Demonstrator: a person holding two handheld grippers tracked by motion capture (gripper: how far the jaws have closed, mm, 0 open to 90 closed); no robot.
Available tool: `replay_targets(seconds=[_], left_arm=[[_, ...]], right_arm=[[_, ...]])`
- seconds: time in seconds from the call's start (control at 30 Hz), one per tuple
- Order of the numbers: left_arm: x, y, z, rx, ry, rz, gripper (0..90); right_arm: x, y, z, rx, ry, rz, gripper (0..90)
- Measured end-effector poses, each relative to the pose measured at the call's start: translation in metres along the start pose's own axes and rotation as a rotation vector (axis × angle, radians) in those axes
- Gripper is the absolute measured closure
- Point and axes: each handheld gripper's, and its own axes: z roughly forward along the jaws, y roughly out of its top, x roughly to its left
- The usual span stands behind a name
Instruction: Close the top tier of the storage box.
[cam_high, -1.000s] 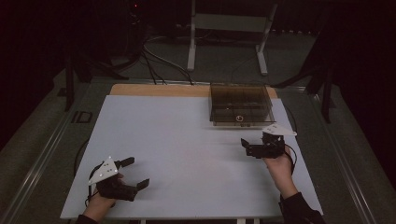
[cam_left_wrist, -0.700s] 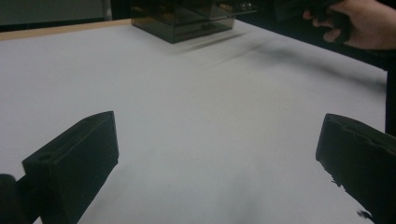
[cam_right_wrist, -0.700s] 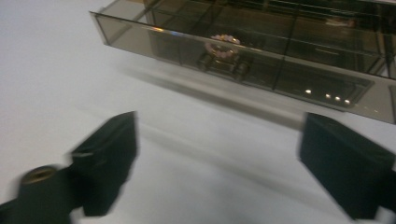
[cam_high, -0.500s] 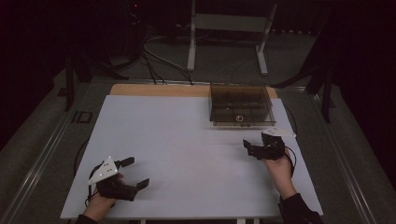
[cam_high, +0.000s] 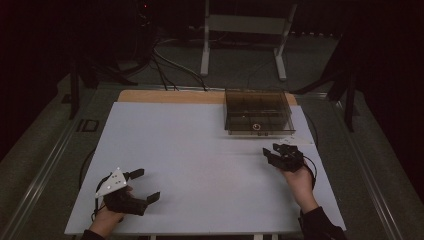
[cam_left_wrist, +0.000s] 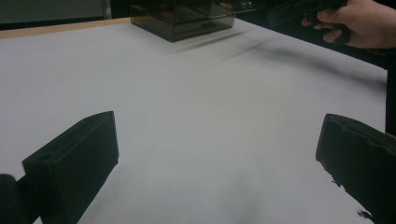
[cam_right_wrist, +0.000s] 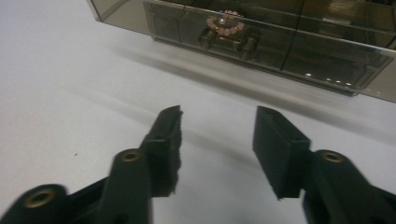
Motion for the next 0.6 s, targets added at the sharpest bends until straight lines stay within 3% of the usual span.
replay_targets(seconds=[0.3, 0.6], left_arm=[[0.000, 0.000, 0.000, 0.005, -0.001, 0.000, 0.0], [0.000, 0.000, 0.000, -0.002, 0.000, -0.001, 0.0]], right_arm=[[0.000, 0.003, -0.003, -0.003, -0.010, -0.035, 90.0], [-0.003, 0.013, -0.004, -0.020, -0.044, -0.065, 90.0]])
